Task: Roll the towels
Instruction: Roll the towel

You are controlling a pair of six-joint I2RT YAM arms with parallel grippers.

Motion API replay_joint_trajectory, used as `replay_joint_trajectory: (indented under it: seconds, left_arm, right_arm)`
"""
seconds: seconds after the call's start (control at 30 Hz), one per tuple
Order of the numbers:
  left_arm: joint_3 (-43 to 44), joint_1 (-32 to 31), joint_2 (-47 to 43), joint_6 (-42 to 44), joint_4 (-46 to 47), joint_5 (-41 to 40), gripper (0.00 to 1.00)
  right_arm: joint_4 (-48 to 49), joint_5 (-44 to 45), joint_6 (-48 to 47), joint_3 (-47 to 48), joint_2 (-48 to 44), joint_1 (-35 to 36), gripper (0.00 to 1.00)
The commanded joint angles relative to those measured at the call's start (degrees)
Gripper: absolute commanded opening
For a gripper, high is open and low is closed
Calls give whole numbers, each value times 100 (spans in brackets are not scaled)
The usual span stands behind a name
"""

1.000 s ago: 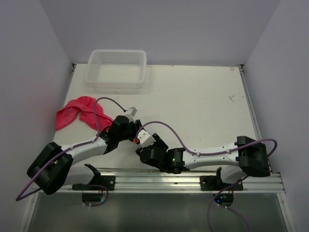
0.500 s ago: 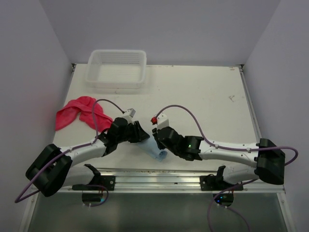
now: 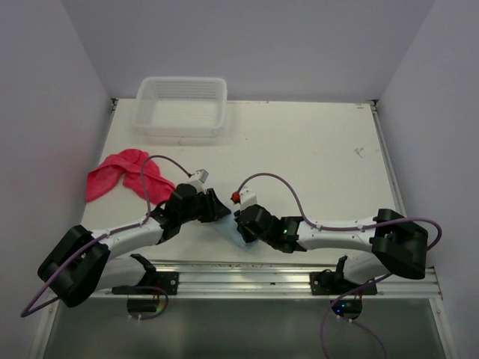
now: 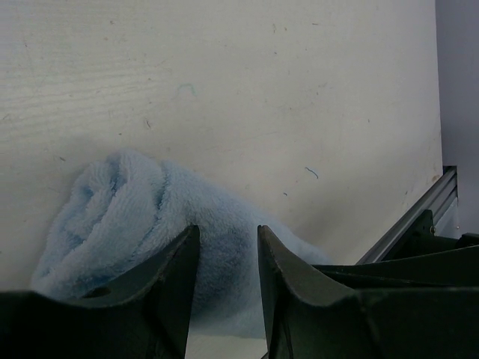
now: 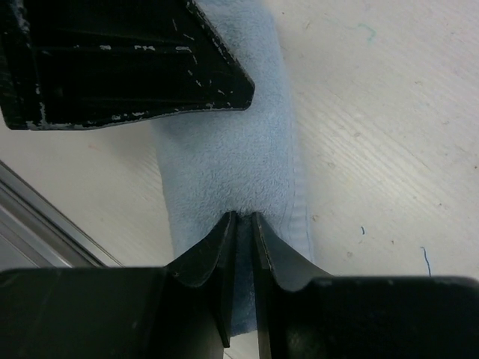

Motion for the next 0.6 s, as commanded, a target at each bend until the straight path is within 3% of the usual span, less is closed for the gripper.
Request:
replay_joint_trajectory:
  seconds: [0.0,0.17,0.3,0.43,0.57]
  left_arm:
    - [-174,-20,-70,5,-278,-215,41]
    - [-297,-21,-149,-21,-244,-259,41]
    - [-429,-20,-201,-30,-112,-242,41]
    - [-456,-20,-193,22,-59,-224,41]
    - [-456,-20,-245,40,-41,-224,41]
  right_arm:
    - [179,-373,120,11,101,57,17]
    - [-41,-373,14,170,-196,101,23]
    - [-251,-233,-47,319,-628,22,49]
    - [-524,-241,-57,538,-672,-144,63]
    - [-367,-837,312,443,-514,-670,67]
